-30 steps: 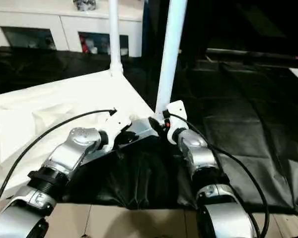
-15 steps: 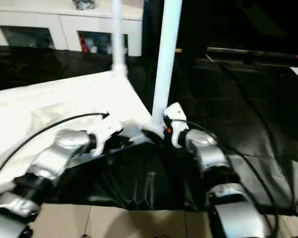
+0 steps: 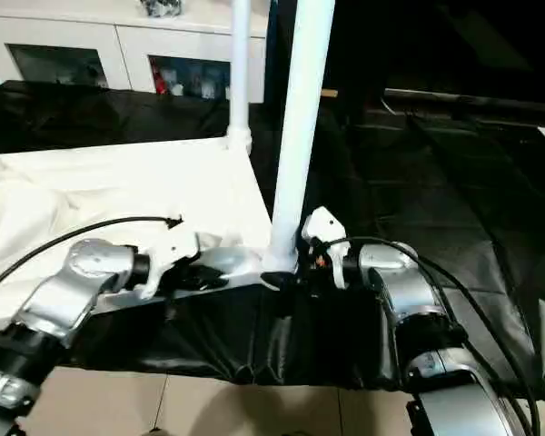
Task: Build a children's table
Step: Rotate leg to tighten
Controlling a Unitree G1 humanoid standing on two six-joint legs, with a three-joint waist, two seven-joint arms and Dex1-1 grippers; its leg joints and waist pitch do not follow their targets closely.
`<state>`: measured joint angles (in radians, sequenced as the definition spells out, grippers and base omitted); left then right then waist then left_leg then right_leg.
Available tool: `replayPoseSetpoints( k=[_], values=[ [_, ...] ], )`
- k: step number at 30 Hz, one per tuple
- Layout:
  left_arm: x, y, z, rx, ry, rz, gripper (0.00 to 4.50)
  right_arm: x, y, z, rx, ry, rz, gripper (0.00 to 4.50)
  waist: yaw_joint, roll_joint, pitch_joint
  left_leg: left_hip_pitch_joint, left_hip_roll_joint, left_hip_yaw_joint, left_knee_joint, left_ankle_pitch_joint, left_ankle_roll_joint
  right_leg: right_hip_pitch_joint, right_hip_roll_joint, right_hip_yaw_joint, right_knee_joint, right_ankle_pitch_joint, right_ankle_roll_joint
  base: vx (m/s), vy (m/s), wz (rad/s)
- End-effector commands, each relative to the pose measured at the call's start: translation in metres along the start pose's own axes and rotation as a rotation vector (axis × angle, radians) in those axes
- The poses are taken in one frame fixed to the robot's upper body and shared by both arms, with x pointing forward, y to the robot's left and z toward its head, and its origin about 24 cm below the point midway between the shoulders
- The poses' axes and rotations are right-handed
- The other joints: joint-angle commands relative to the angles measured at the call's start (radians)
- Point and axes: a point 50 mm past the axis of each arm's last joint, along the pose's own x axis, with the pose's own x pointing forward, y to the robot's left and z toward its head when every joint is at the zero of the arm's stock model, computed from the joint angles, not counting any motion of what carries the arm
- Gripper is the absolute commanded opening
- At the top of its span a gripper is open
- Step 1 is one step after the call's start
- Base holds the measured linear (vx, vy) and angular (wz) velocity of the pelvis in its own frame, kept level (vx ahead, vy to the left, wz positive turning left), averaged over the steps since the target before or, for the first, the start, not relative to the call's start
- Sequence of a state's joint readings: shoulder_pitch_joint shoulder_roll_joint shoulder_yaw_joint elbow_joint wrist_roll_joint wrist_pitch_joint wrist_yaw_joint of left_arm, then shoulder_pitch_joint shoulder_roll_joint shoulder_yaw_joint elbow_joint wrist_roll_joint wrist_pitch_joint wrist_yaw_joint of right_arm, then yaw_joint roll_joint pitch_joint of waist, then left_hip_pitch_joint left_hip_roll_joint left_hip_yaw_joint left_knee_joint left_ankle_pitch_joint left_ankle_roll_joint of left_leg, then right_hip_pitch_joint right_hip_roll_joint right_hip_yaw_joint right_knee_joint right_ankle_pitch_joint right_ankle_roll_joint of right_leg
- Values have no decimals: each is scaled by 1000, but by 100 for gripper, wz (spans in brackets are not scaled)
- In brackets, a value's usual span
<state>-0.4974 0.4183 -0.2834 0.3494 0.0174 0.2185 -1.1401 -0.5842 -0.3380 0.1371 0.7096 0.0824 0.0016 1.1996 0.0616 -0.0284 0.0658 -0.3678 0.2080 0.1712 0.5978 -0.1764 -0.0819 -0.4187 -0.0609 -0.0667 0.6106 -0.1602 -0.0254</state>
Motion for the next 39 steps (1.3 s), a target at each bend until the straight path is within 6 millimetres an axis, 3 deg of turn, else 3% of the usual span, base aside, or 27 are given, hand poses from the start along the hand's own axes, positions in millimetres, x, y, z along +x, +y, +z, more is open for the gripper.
replayPoseSetpoints(
  k=[1, 3, 12, 13, 15, 17, 20, 21, 23, 25, 26, 28, 30, 31, 32, 35, 36, 39],
  values=[
    [0, 0, 16, 55, -71, -12, 0, 3, 6, 1, -5, -2, 63, 353, -1, -7, -74, 10, 22, 2, -66, -203, 56, 56, -70, 45, -77, -311, -192, 0, 0, 0],
    [0, -1, 16, 49, -73, -29, 0, 3, 9, 0, -4, -2, 82, 320, 2, -6, -75, 8, 22, 2, -65, -188, 59, 58, -69, 45, -73, -288, -195, 0, 0, 0],
    [1, -6, 15, 44, -73, -43, 0, 9, 16, -2, 11, -10, 105, 277, 0, -7, -74, 7, 21, 2, -66, -197, 54, 58, -70, 45, -75, -306, -190, 0, 0, 0],
    [3, -4, 16, 35, -78, -5, 0, 15, 16, -4, 33, -29, 56, 276, -2, -13, -74, 7, 21, 3, -66, -197, 55, 57, -69, 45, -76, -311, -187, 0, 0, 0],
    [6, 0, 17, 25, -79, 38, 0, 21, 15, -4, 53, -46, -3, 276, -1, -9, -73, 8, 21, 1, -67, -193, 49, 57, -70, 45, -76, -316, -184, 0, 0, 0],
    [8, 2, 18, 22, -82, 69, 0, 25, 12, -5, 68, -56, -71, 275, -6, -12, -71, 9, 20, 1, -68, -205, 39, 55, -70, 44, -79, -348, -173, 0, 0, 0],
    [22, 10, 30, -8, -109, 184, 0, 45, 1, -3, 161, -93, -329, 275, -19, -6, -69, 10, 17, -2, -70, -226, 8, 51, -69, 43, -83, -394, -161, 0, 0, 0],
    [27, 12, 34, -19, -114, 223, 0, 52, -1, -2, 196, -110, -387, 275, -21, -5, -74, 12, 16, -4, -68, -229, 1, 54, -72, 43, -83, -399, -157, 0, 0, 0],
    [33, 14, 37, -35, -113, 260, 0, 59, -2, 0, 233, -127, -444, 275, -27, -6, -72, 13, 16, -1, -68, -236, 9, 49, -70, 45, -86, -382, -162, 0, 0, 0],
    [40, 17, 42, -60, -118, 318, 0, 67, -2, 5, 258, -148, -483, 274, -25, -4, -76, 7, 16, 0, -67, -211, 16, 55, -68, 46, -80, -329, -171, 0, 0, 0],
    [52, 18, 51, -93, -129, 382, 0, 80, -1, 12, 278, -165, -533, 274, -25, -4, -75, 9, 16, 0, -67, -208, 16, 53, -68, 46, -80, -317, -176, 0, 0, 0],
    [56, 18, 54, -101, -134, 399, 0, 85, 0, 15, 277, -167, -545, 274, -19, -2, -81, 9, 15, 1, -64, -176, 20, 59, -68, 45, -73, -255, -193, 0, 0, 0],
    [65, 10, 57, -71, -145, 353, 0, 91, 1, 24, 250, -197, -531, 330, -16, -5, -83, 3, 15, 2, -63, -152, 39, 63, -69, 46, -67, -199, -202, 0, 0, 0],
    [66, 8, 58, -64, -148, 339, 0, 90, 1, 25, 246, -204, -523, 344, -14, 1, -84, 4, 15, 3, -61, -138, 51, 63, -70, 46, -65, -168, -211, 0, 0, 0],
    [66, 8, 58, -62, -149, 335, 0, 90, 1, 25, 245, -206, -521, 347, -14, -1, -84, 3, 14, 4, -61, -135, 56, 64, -69, 46, -65, -160, -213, 0, 0, 0],
    [64, 6, 56, -53, -152, 312, 0, 86, 0, 25, 240, -211, -501, 365, -13, -2, -80, 6, 16, 4, -63, -161, 61, 63, -69, 44, -70, -205, -212, 0, 0, 0],
    [62, 5, 54, -45, -154, 292, 0, 81, -2, 24, 227, -208, -492, 389, -15, -8, -79, 6, 16, 5, -64, -169, 59, 62, -69, 44, -73, -222, -208, 0, 0, 0],
    [52, 2, 48, -21, -154, 240, 0, 65, -9, 21, 166, -183, -483, 400, -15, -7, -79, 3, 17, 2, -65, -172, 56, 66, -71, 44, -71, -246, -197, 0, 0, 0]
  ],
)
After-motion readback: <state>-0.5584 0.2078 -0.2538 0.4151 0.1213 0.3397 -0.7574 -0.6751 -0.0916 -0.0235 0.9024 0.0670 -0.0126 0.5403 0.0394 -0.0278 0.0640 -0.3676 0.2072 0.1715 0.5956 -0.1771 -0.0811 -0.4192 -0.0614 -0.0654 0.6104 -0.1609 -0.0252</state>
